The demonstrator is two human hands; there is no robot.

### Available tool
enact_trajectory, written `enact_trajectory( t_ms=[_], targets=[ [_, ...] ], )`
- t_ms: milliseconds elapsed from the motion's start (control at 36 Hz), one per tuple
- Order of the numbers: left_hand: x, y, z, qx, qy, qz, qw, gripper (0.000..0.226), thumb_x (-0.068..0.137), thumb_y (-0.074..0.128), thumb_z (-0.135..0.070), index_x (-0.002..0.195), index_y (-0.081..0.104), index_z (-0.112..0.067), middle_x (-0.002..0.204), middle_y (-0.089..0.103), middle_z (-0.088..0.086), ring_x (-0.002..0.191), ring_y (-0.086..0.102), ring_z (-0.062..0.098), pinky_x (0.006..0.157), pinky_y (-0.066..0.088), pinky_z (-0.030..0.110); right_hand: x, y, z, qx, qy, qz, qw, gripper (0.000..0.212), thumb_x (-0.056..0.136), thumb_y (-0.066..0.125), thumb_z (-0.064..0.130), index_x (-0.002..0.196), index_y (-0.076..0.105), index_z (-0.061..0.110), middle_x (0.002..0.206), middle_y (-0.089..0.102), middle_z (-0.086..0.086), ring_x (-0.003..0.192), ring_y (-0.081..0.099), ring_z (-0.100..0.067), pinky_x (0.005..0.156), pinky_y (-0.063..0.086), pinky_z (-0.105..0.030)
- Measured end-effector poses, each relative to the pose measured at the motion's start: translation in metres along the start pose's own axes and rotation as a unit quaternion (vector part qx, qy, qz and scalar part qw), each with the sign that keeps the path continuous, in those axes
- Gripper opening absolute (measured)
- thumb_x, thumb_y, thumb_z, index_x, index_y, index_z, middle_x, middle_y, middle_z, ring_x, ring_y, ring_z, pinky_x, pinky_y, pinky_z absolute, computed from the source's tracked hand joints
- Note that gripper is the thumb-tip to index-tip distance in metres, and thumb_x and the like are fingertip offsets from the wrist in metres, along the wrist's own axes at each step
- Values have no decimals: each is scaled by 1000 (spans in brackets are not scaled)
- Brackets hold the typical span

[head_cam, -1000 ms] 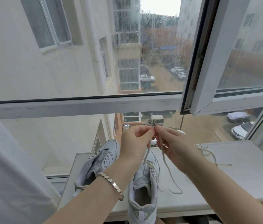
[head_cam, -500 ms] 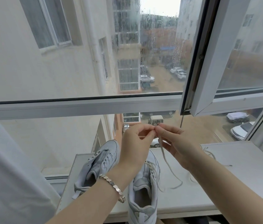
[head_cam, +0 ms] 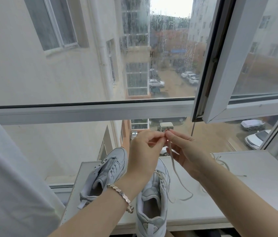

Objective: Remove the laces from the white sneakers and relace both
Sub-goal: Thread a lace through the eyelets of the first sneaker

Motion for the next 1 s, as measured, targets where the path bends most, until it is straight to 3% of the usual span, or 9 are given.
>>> enact_trajectory(
  t_ms=[167,278,444,556,639,694,778,917,1000],
  targets=[
    [1,1,39,55,-57,97,992,26,84,67,-12,88,61,-38,72,64,-17,71,60,-5,68,47,8,6,5,29,-15,-64,-29,997,11,82,62,16,84,69,8,75,69,-1,74,61,-14,70,46,-23],
    [-6,-8,95,142,-172,119,968,20,87,63,-14,69,63,-23,62,57,-17,60,51,-3,54,38,6,9,19,75,51,-128,-4,990,12,90,54,10,90,63,3,72,71,-3,69,69,-14,67,57,-26],
    [-16,6,138,138,-304,178,926,29,94,53,-23,68,62,-16,61,52,-3,49,40,5,45,32,13,18,35,121,36,-201,-38,978,8,91,56,8,87,63,9,64,68,2,49,50,-5,50,46,-16],
    [-16,23,136,137,-285,227,921,15,92,56,-24,93,66,-13,84,60,-1,74,51,8,55,35,9,20,37,135,-39,-241,-56,968,8,91,56,8,90,64,8,65,66,3,46,45,-2,45,39,-11],
    [-11,29,128,156,-216,262,928,24,92,58,-18,67,58,-15,67,49,-4,63,43,5,54,31,9,21,39,146,-88,-265,-58,958,9,91,56,8,89,65,8,67,66,3,46,44,-2,45,39,-11],
    [-9,28,124,167,-185,240,938,40,92,56,-13,53,48,-19,57,43,-7,56,40,5,54,33,12,22,42,154,-122,-291,-60,947,10,91,56,8,87,65,10,64,66,6,45,44,0,46,39,-10],
    [-8,23,129,120,-216,153,957,31,97,46,-10,67,55,-12,71,60,7,68,58,19,69,48,27,22,42,168,-186,-351,-83,914,13,91,57,8,83,65,14,65,65,7,44,43,4,48,38,-9],
    [-1,14,124,-11,-326,8,945,25,101,29,-23,81,43,-16,86,62,18,71,67,31,54,56,33,23,32,178,-272,-412,-111,863,13,90,58,8,83,66,15,69,66,5,42,44,4,47,35,-7],
    [11,8,115,-79,-324,-60,941,25,102,28,-26,85,43,-15,64,54,9,52,64,22,49,57,36,23,27,176,-298,-422,-110,849,20,90,58,9,78,64,24,68,66,8,49,50,8,53,39,-6]
  ],
)
Point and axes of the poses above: each hand's wrist, its own x-axis towards the middle knuckle, its own y-axis out of the palm, z = x × y, the point moved 4 cm from there along x, towards the middle knuckle
